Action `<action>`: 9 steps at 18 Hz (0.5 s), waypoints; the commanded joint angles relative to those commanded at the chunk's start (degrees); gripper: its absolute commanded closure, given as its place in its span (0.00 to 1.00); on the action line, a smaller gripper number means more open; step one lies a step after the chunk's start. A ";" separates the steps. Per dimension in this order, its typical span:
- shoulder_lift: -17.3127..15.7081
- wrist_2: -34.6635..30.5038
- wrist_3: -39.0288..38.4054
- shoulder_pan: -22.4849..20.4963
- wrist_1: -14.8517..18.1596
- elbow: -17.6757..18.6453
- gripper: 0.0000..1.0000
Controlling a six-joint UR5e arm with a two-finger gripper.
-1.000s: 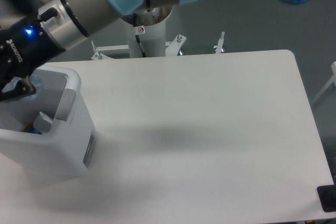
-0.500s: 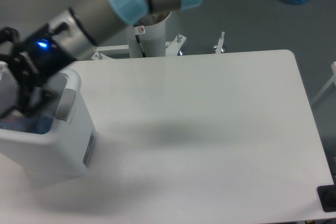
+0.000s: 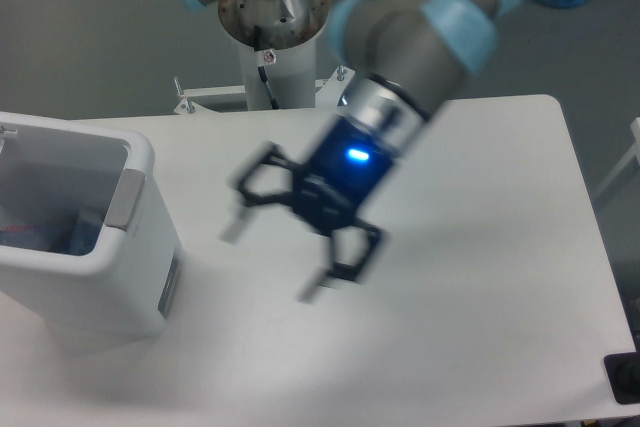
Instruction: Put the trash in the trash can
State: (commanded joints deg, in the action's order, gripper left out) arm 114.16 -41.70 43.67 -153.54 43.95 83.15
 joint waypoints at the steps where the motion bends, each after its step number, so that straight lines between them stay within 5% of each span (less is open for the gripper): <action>1: 0.79 -5.01 0.97 -0.18 0.09 -0.79 0.00; 4: 2.20 -20.93 7.72 -0.18 0.17 -0.36 0.00; 9: 2.21 -27.10 9.33 -0.18 2.19 0.16 0.00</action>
State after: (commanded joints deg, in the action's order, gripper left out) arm 116.37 -68.79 53.00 -153.72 46.13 83.32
